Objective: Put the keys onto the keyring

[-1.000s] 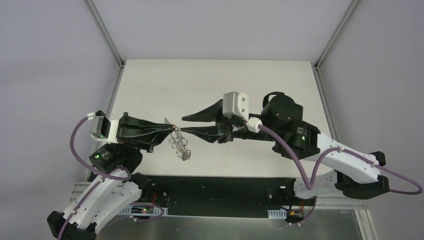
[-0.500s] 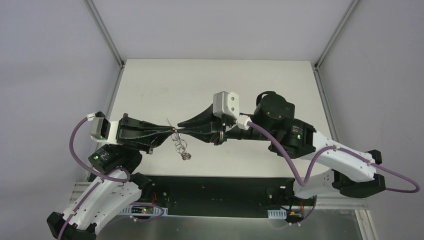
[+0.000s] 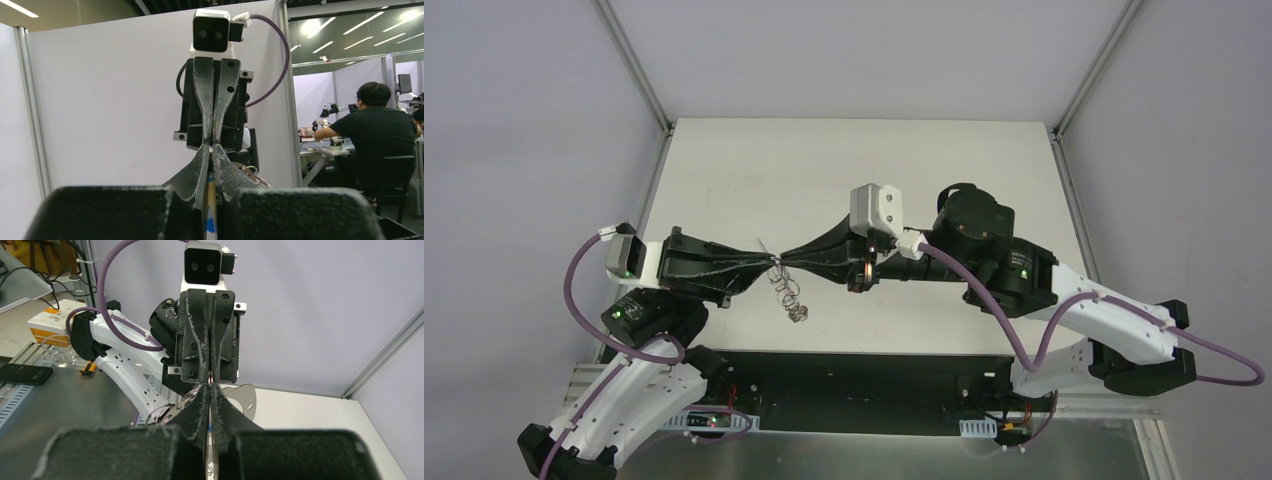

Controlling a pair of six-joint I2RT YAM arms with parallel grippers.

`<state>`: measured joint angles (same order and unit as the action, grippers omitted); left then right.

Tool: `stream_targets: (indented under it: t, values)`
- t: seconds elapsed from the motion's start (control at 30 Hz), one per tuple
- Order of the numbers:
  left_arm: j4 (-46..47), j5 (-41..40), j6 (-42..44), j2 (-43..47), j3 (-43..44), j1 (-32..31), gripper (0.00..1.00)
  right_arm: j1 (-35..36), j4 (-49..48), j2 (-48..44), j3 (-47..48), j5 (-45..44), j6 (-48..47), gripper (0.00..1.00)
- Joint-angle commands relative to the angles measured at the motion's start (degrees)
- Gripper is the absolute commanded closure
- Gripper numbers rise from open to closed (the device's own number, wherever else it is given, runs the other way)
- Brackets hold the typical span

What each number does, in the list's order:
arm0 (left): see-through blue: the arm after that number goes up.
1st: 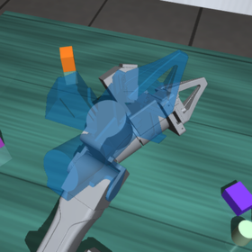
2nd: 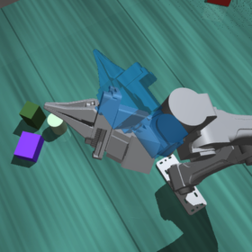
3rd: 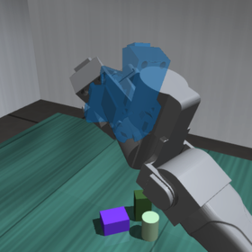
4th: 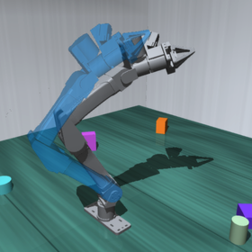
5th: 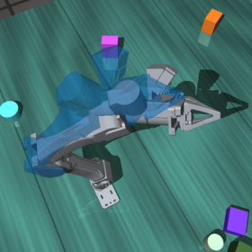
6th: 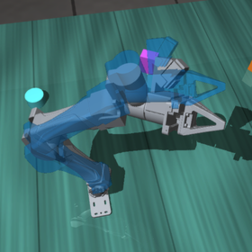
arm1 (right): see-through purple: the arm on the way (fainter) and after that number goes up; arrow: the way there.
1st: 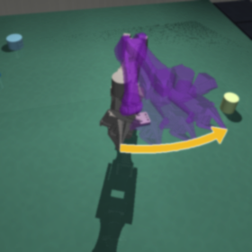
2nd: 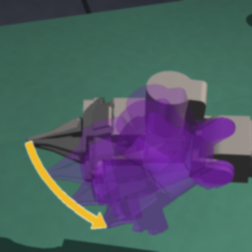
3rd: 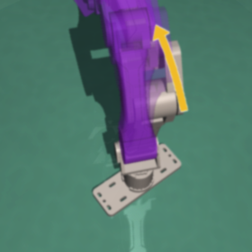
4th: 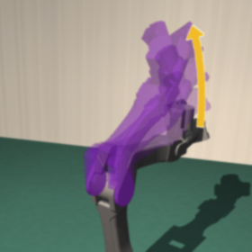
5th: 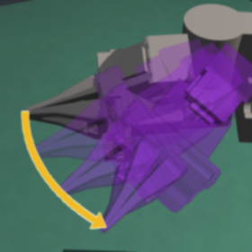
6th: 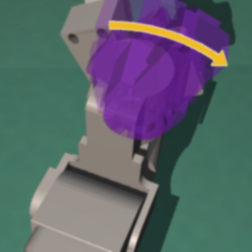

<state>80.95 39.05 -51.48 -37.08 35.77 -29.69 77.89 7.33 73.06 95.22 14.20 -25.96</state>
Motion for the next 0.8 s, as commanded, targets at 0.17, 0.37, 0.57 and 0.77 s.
stream_targets:
  t: [0.17,0.37,0.57,0.77]
  values:
    - [3.9,0.7,-0.7,0.5,2.7,-0.6,1.0,0.1,-1.1,-3.4,-1.8,-1.1,0.7,1.0]
    - [3.9,1.1,-1.2,0.0,3.1,-0.6,1.0,0.1,-1.3,-4.4,-3.3,-1.6,1.0,1.0]
    - [3.9,1.0,-1.3,-0.1,3.3,-0.6,1.0,0.2,-0.9,-4.0,-3.6,-1.3,1.0,1.0]
    - [4.0,1.0,-1.5,-0.2,3.6,-0.6,1.0,0.2,-2.2,-3.7,-5.0,0.0,0.9,1.0]
